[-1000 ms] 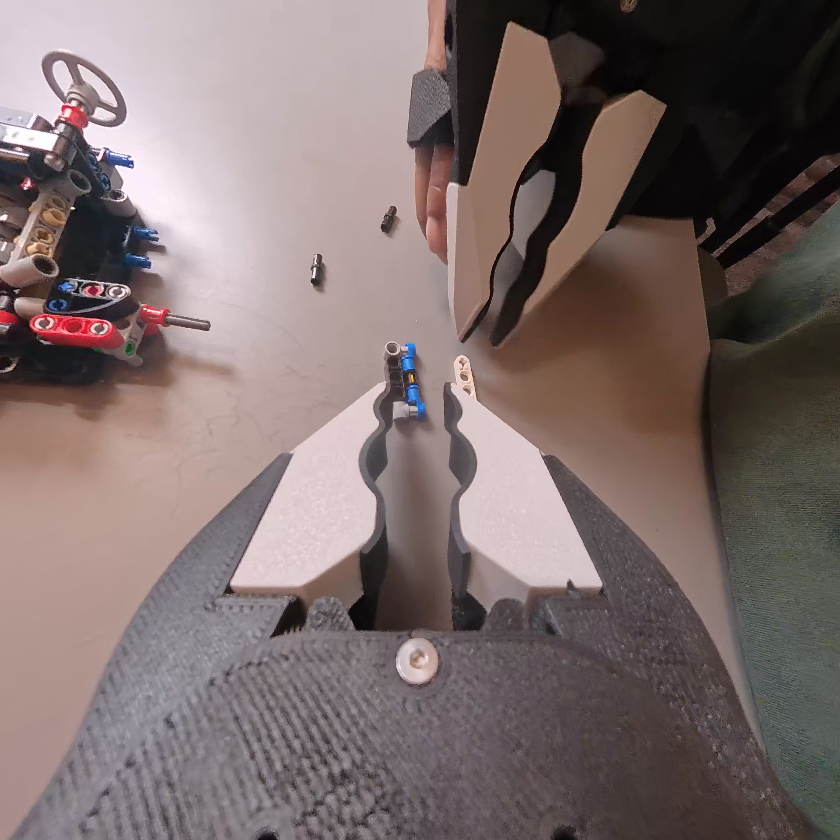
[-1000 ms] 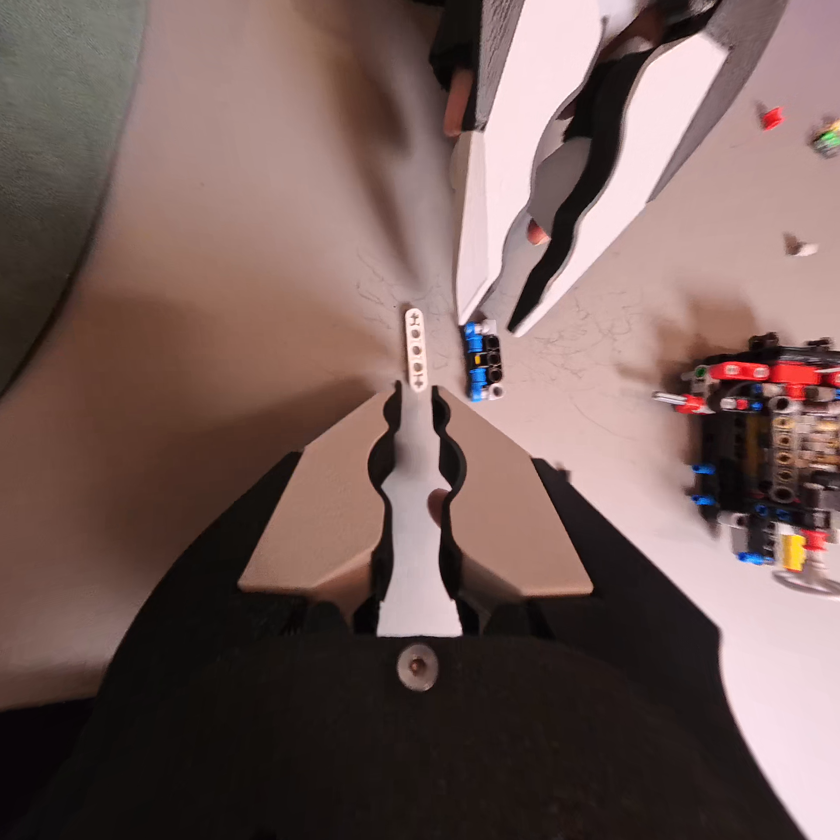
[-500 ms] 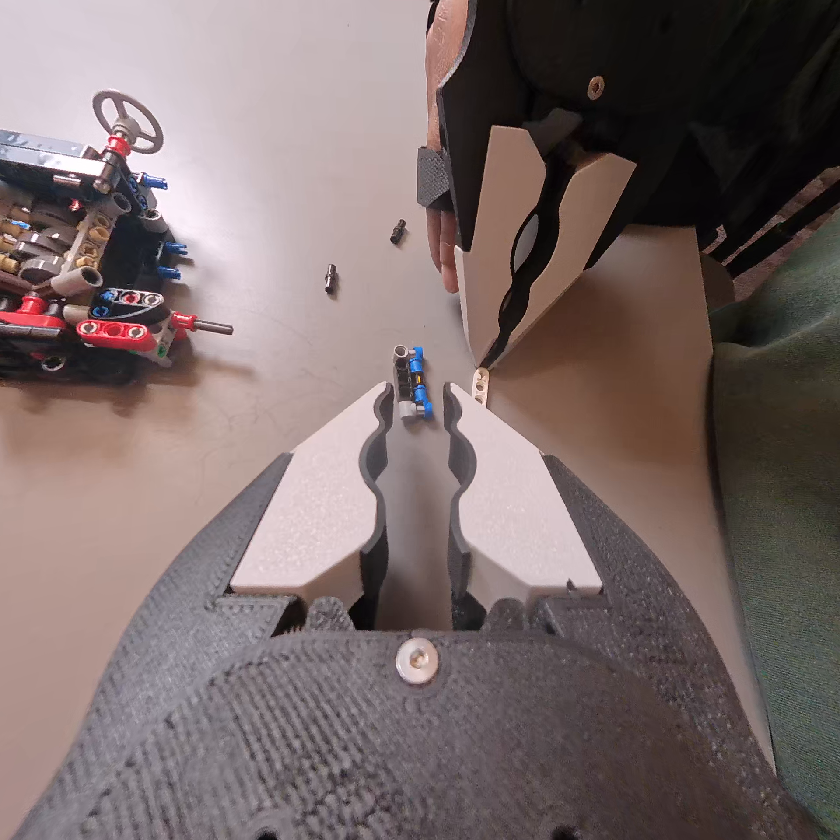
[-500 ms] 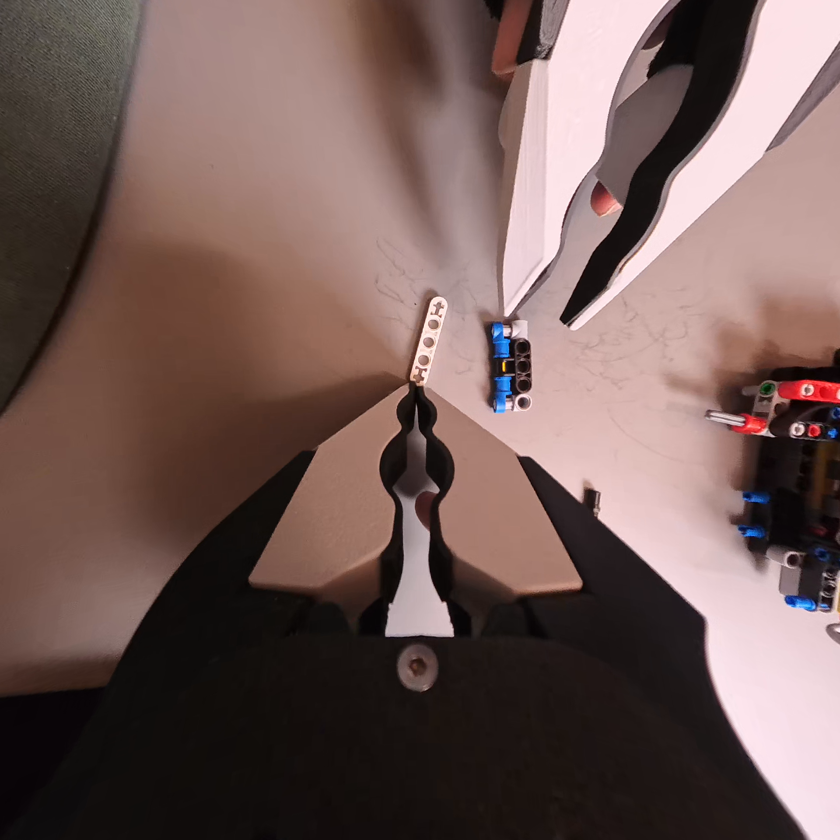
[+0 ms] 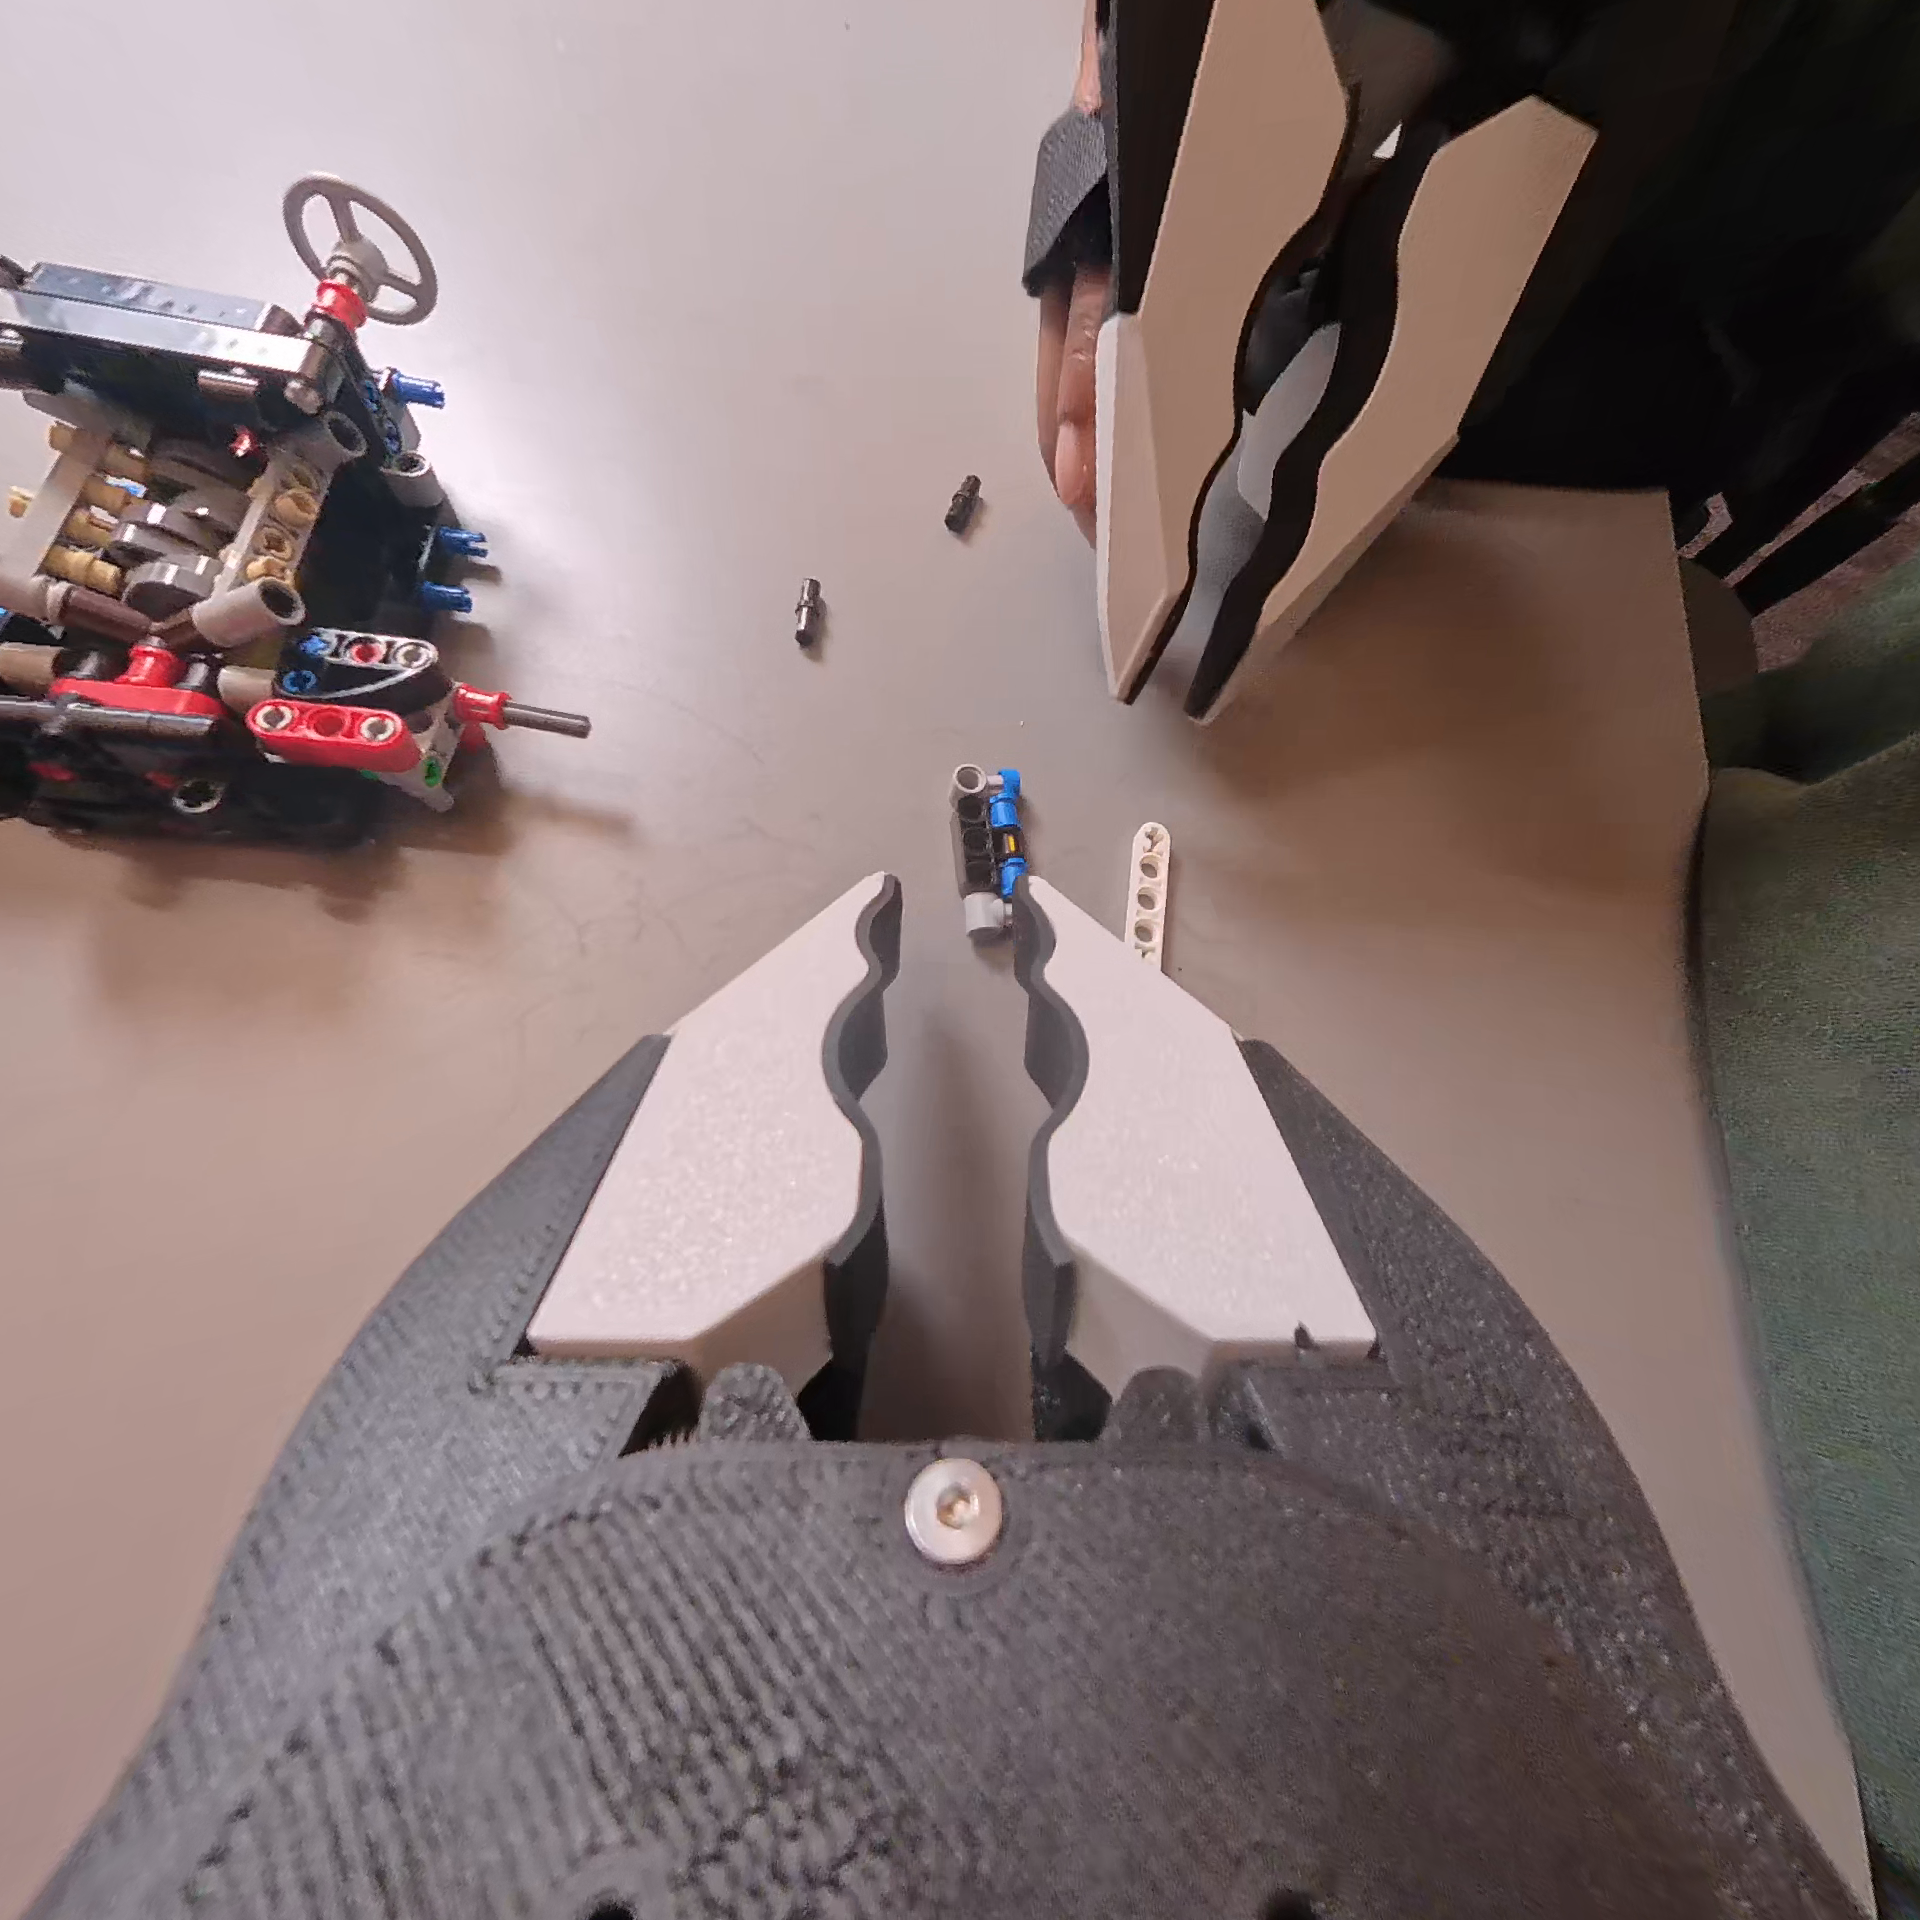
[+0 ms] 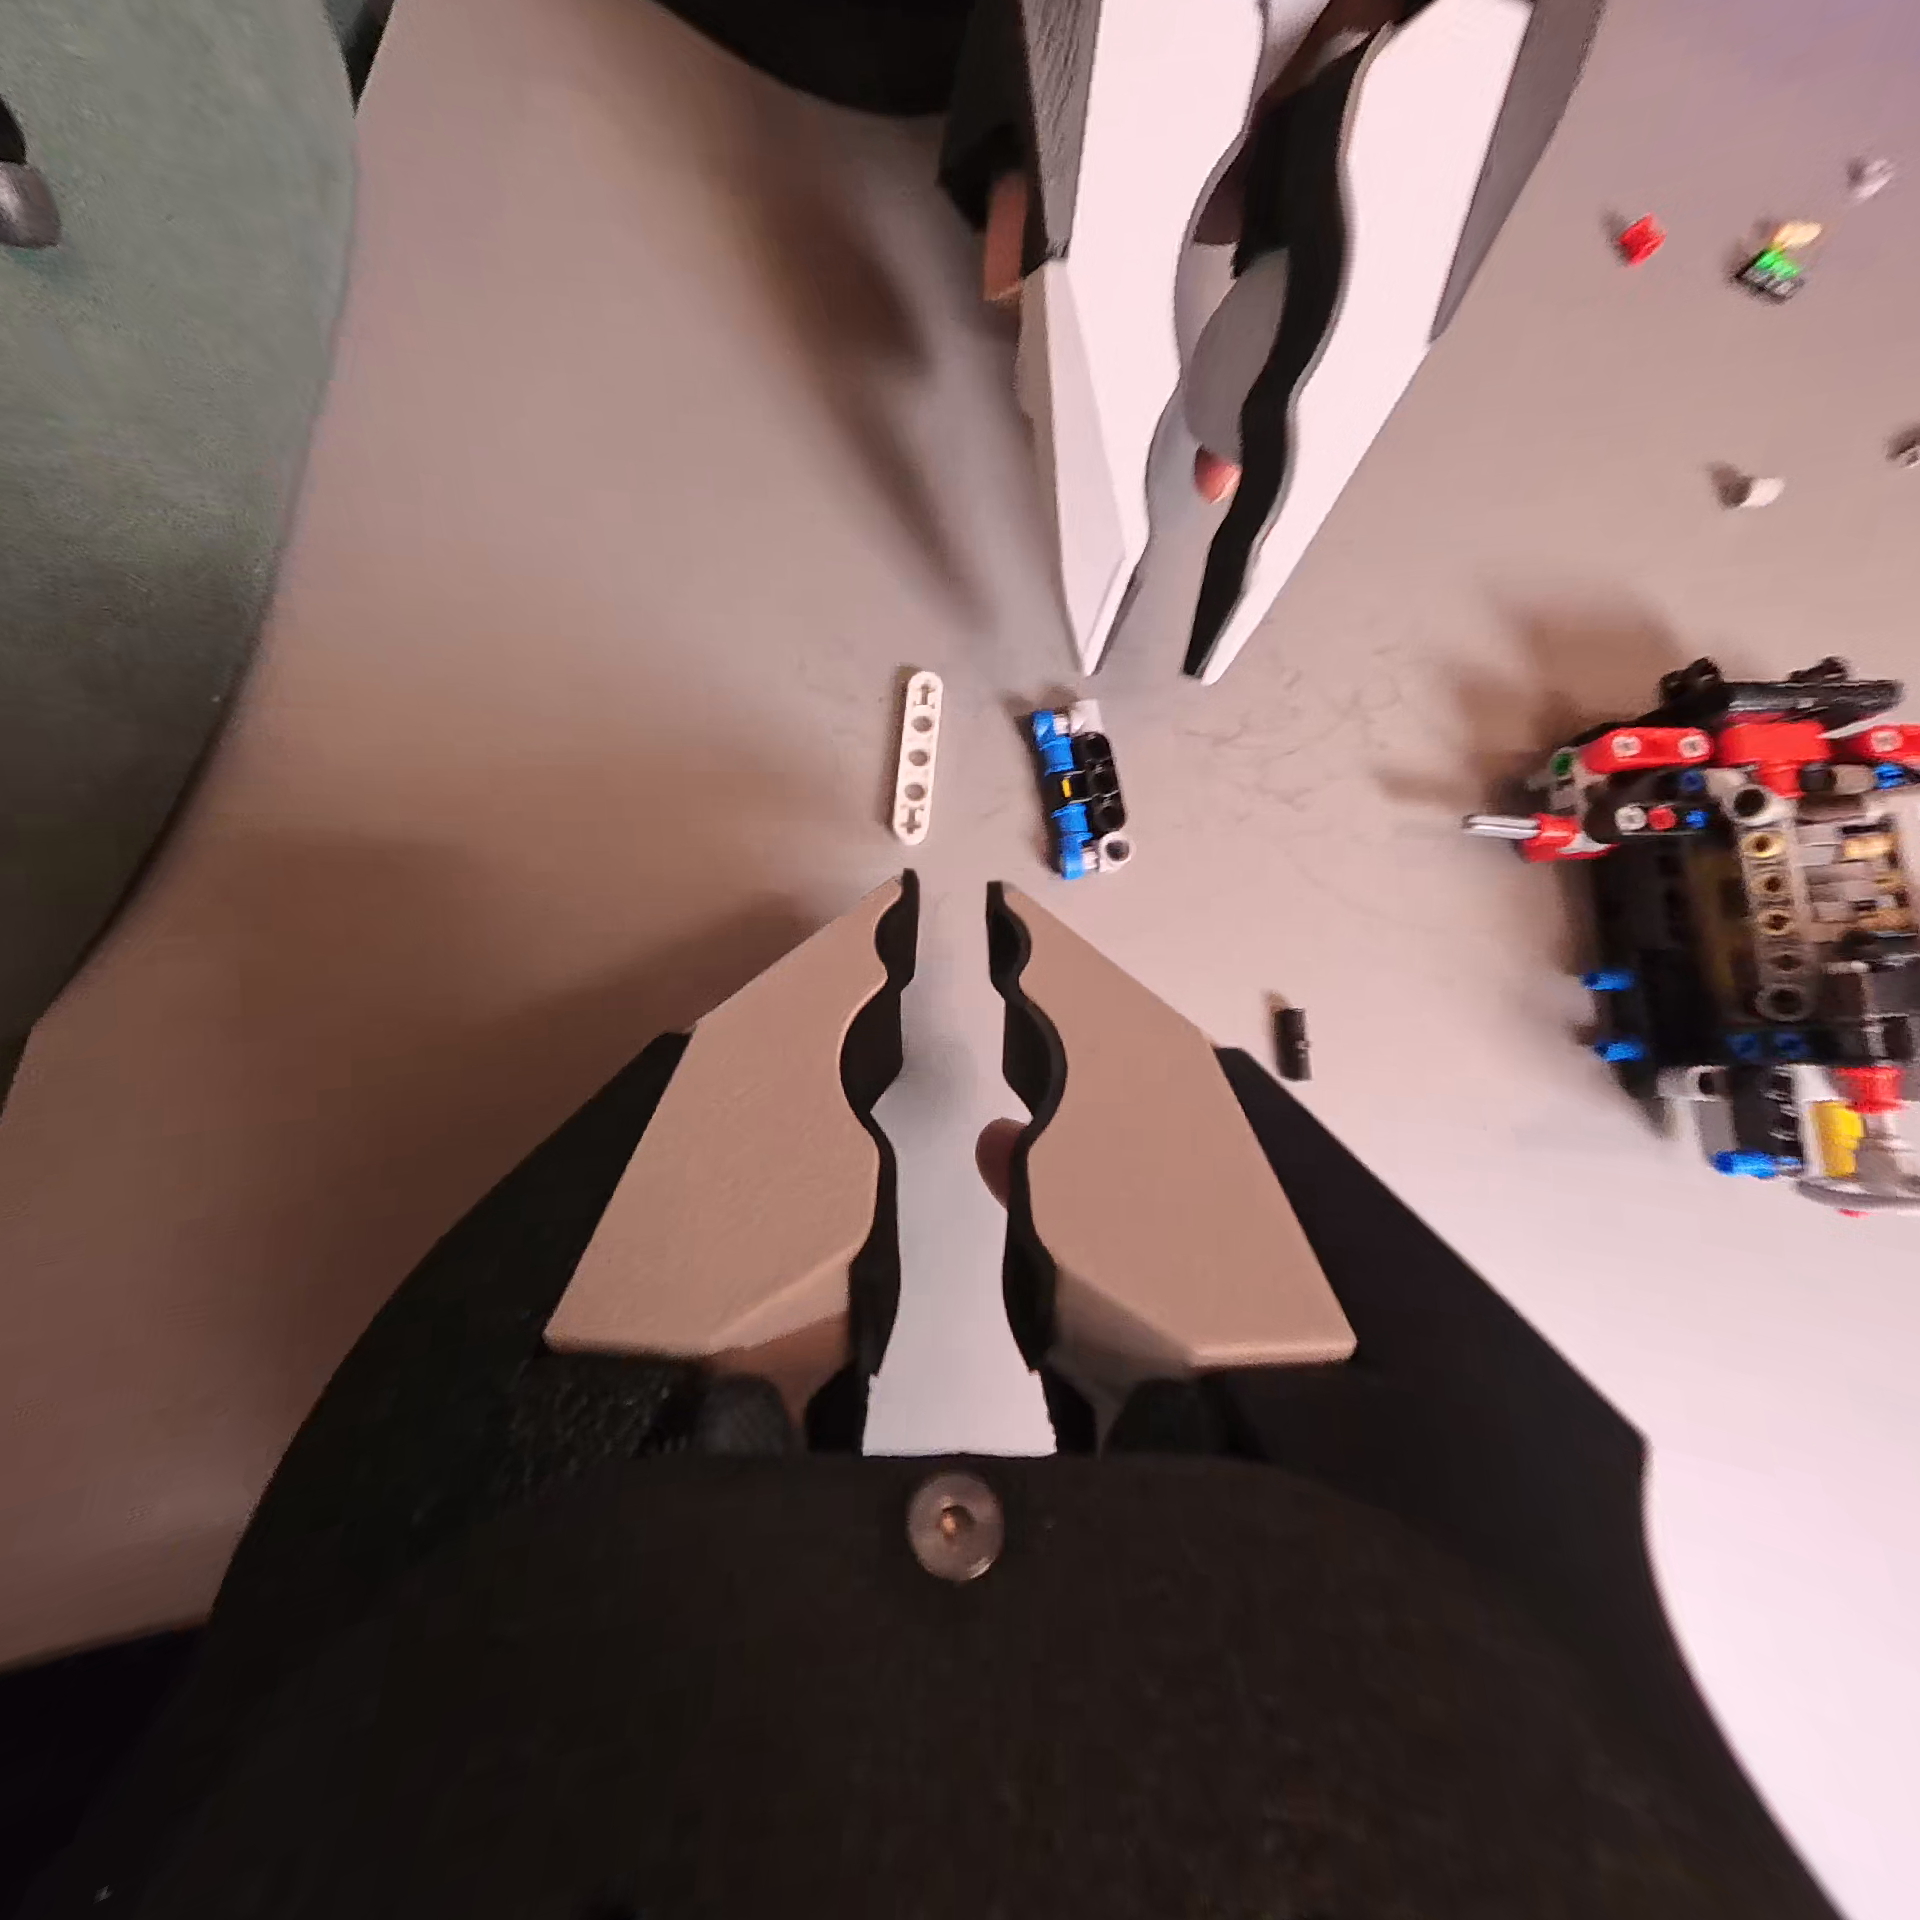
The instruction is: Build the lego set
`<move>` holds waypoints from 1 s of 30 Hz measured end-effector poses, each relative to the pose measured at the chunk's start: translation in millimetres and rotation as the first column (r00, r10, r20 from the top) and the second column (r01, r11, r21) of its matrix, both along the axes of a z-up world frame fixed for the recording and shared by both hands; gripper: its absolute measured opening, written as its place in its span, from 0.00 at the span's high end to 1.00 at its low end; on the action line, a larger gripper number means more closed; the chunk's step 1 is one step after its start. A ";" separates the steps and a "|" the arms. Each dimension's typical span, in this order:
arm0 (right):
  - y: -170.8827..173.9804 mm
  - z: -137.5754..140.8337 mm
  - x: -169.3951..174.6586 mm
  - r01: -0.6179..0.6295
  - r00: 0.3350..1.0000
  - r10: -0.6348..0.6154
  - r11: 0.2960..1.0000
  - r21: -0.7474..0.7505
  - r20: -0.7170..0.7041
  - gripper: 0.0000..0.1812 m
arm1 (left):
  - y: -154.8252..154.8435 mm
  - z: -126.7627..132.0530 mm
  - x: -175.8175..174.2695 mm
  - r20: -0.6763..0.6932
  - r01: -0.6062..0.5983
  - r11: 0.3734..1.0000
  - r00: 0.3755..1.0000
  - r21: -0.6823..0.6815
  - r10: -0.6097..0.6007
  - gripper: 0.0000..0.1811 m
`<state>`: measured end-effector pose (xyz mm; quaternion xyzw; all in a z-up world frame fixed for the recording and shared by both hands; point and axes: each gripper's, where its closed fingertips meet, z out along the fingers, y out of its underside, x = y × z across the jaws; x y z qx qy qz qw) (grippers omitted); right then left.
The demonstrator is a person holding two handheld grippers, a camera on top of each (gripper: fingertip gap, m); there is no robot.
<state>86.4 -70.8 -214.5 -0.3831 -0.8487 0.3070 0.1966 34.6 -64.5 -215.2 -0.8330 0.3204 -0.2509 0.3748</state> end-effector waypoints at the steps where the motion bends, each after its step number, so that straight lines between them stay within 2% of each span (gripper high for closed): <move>1: -1.0 -3.1 0.4 -0.004 1.000 0.004 1.000 -0.001 0.018 0.93 | 0.1 0.3 -0.8 0.000 0.000 1.000 1.000 0.001 0.000 0.89; 7: -17.5 -13.0 -8.6 -0.041 0.994 0.045 0.998 -0.036 0.101 0.93 | -1.8 1.9 -1.8 0.000 0.010 1.000 1.000 0.008 -0.010 0.89; 14: -22.9 -22.5 -16.2 -0.079 0.990 0.072 0.995 0.057 0.119 0.97 | -6.9 7.5 4.1 0.035 0.039 0.999 0.999 0.007 -0.039 0.89; 17: -18.9 -18.3 -21.5 -0.082 0.996 0.077 0.988 0.128 0.044 0.97 | -11.7 10.1 9.7 0.088 0.064 0.998 0.994 -0.026 -0.061 0.89; 23: -7.6 8.7 -37.0 -0.029 0.973 0.104 0.941 0.336 -0.208 0.97 | -20.7 22.6 22.6 0.275 0.113 0.985 0.959 -0.130 -0.074 0.87; 30: -7.1 25.1 -41.3 0.035 0.926 0.131 0.903 0.428 -0.353 0.97 | -14.0 19.1 20.3 0.256 0.066 0.989 0.966 -0.130 -0.031 0.90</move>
